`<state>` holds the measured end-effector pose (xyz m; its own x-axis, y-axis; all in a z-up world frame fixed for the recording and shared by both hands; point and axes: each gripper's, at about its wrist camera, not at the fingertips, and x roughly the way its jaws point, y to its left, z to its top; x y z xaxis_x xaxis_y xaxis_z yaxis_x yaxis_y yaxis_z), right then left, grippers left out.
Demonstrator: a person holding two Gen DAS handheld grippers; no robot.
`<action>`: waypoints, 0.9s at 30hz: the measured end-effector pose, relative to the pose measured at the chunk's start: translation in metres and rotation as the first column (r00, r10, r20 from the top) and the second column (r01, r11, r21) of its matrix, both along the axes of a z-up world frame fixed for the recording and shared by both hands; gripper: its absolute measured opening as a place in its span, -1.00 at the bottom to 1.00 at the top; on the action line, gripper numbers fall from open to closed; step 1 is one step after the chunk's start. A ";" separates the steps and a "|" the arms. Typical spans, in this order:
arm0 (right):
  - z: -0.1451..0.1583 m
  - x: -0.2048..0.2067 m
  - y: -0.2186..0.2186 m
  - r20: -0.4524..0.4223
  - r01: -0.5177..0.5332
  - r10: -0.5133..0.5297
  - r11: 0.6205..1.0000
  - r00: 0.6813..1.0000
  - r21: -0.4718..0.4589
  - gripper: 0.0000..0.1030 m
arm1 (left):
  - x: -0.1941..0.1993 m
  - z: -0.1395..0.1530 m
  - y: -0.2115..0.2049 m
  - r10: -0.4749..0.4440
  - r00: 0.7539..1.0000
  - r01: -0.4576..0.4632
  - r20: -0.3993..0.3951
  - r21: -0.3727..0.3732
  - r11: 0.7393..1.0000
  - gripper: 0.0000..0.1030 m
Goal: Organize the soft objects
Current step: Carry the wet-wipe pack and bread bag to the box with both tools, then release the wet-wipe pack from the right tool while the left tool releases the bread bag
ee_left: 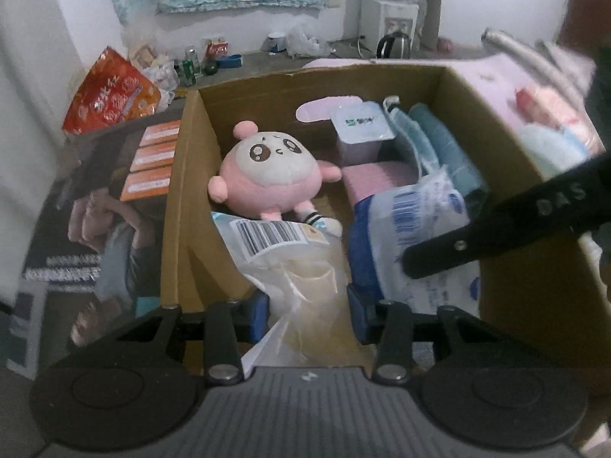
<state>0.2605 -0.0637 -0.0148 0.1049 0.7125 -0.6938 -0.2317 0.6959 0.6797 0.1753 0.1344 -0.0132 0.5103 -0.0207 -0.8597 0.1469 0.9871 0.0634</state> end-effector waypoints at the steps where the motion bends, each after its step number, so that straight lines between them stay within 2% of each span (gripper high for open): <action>1: -0.004 0.002 0.003 -0.009 -0.001 0.001 1.000 1.000 0.001 -0.39 | 0.003 -0.003 0.000 -0.005 1.000 0.005 -0.003 0.015 1.000 -0.17; 9: -0.038 0.019 0.014 -0.099 0.016 -0.011 0.999 0.995 0.047 -0.36 | 0.014 -0.021 0.000 -0.003 1.000 0.006 -0.021 0.112 0.994 -0.15; 12: -0.040 0.022 0.015 -0.107 0.019 -0.014 0.998 0.994 0.051 -0.34 | 0.012 -0.020 -0.001 -0.002 1.000 0.002 0.005 0.144 0.990 -0.04; 18: -0.038 0.020 0.016 -0.093 0.013 -0.011 1.000 0.996 0.020 -0.36 | 0.009 -0.006 0.011 0.053 0.998 -0.057 0.041 0.107 0.993 -0.01; 24: -0.038 0.015 0.023 -0.112 -0.021 0.031 0.996 0.993 0.088 -0.38 | -0.001 0.013 0.024 0.086 0.993 -0.090 0.080 0.041 0.995 0.04; 27: -0.042 0.015 0.028 -0.118 -0.032 0.040 0.997 0.992 0.070 -0.33 | -0.004 0.016 0.025 0.097 0.992 -0.100 0.086 0.030 0.995 0.04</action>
